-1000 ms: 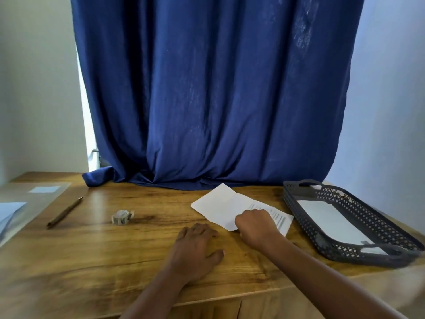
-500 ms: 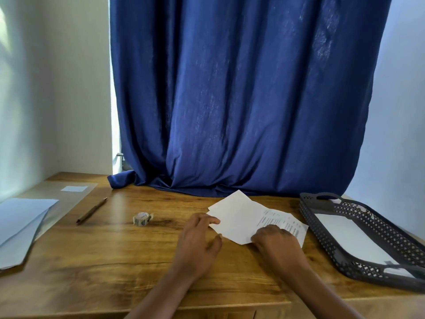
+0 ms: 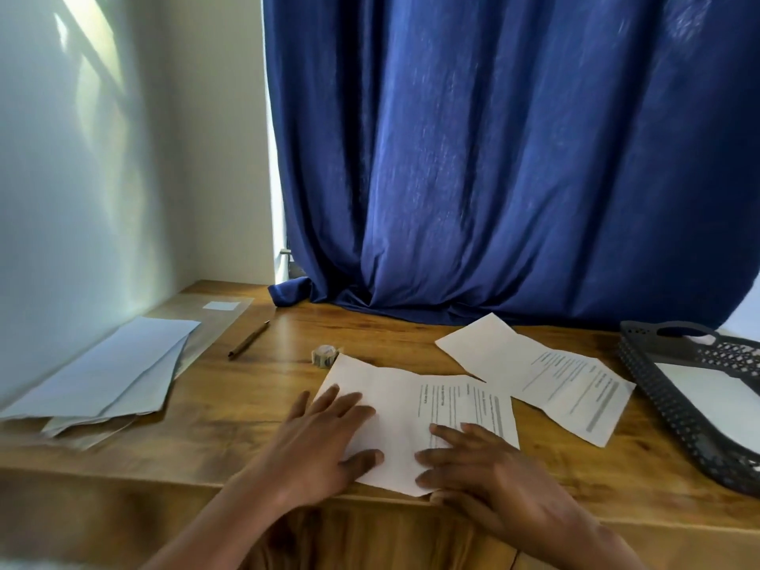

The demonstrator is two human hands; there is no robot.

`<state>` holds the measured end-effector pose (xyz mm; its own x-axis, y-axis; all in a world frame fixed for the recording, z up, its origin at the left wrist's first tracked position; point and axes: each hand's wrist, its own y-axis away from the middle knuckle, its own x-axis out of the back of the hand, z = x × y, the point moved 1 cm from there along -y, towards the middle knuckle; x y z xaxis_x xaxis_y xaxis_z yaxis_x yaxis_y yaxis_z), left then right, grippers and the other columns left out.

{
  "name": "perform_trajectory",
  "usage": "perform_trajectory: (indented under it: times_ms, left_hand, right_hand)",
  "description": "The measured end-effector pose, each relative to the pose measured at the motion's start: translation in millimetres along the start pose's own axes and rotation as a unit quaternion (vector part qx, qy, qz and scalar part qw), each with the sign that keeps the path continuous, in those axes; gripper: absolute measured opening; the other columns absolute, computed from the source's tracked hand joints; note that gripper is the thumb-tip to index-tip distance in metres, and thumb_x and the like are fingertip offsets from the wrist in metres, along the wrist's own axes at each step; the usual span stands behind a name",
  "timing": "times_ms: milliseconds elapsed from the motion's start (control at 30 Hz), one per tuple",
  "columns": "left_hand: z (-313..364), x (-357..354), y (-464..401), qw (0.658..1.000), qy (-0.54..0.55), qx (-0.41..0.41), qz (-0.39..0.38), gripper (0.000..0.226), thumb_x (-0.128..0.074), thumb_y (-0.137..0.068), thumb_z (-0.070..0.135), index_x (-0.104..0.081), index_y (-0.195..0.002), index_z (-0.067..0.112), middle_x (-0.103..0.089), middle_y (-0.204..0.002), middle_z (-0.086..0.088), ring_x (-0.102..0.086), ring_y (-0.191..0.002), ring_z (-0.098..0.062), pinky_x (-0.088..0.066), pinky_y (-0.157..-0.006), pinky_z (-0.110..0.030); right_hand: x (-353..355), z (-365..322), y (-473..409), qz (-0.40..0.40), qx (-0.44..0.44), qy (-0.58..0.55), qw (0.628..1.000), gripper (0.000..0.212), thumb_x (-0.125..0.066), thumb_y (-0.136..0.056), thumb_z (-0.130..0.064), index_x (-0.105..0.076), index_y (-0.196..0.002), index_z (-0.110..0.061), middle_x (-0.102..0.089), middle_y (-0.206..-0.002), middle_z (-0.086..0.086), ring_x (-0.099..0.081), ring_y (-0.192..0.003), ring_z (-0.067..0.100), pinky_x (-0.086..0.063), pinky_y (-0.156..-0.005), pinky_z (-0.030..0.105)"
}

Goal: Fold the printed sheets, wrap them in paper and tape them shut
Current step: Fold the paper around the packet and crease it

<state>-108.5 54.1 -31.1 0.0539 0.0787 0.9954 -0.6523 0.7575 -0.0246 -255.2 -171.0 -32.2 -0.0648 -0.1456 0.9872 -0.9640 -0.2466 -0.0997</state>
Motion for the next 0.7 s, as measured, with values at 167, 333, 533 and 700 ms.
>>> perform_trajectory:
  times_ms: [167,333,533,700]
  left_hand:
    - [3.2,2.6,16.2,0.999,-0.012,0.028,-0.01,0.099,-0.007,-0.071,0.088,-0.027,-0.156,0.043,-0.024,-0.167,0.012,-0.021,-0.154,-0.015,-0.01,-0.128,-0.048]
    - [13.9,6.0,16.0,0.996,-0.05,0.071,0.015,0.075,-0.024,-0.086,0.084,-0.044,-0.142,0.037,-0.045,-0.145,0.009,-0.039,-0.139,-0.018,-0.011,-0.126,-0.051]
    - [22.1,3.9,-19.5,0.995,-0.027,0.049,0.082,0.065,-0.031,-0.102,0.066,-0.029,-0.157,0.031,-0.018,-0.169,-0.001,-0.017,-0.156,-0.026,-0.009,-0.127,-0.052]
    - [27.3,-8.3,-41.6,0.999,-0.005,0.026,0.022,0.065,-0.025,-0.108,0.055,-0.012,-0.164,0.024,0.003,-0.173,-0.005,0.004,-0.159,-0.029,-0.005,-0.127,-0.055]
  right_hand:
    - [2.6,3.2,-6.1,-0.05,-0.061,-0.046,0.996,0.052,-0.041,-0.088,-0.081,-0.043,-0.137,-0.064,-0.023,-0.149,-0.048,0.01,-0.141,-0.023,0.01,-0.119,0.021]
    - [8.6,-1.7,-10.9,-0.044,-0.109,-0.078,0.99,0.058,-0.043,-0.081,-0.086,-0.05,-0.134,-0.061,-0.027,-0.151,-0.044,0.007,-0.14,-0.021,0.006,-0.121,0.024]
    - [15.4,-12.2,-40.5,0.091,-0.182,-0.024,0.979,0.046,-0.038,-0.1,-0.064,-0.047,-0.142,-0.049,-0.037,-0.155,-0.028,-0.021,-0.146,-0.007,-0.005,-0.114,0.019]
    - [-3.7,-11.5,-79.0,0.11,-0.2,-0.007,0.973,0.048,-0.026,-0.108,-0.041,-0.034,-0.155,-0.034,-0.029,-0.164,-0.013,-0.015,-0.153,0.006,-0.005,-0.125,0.035]
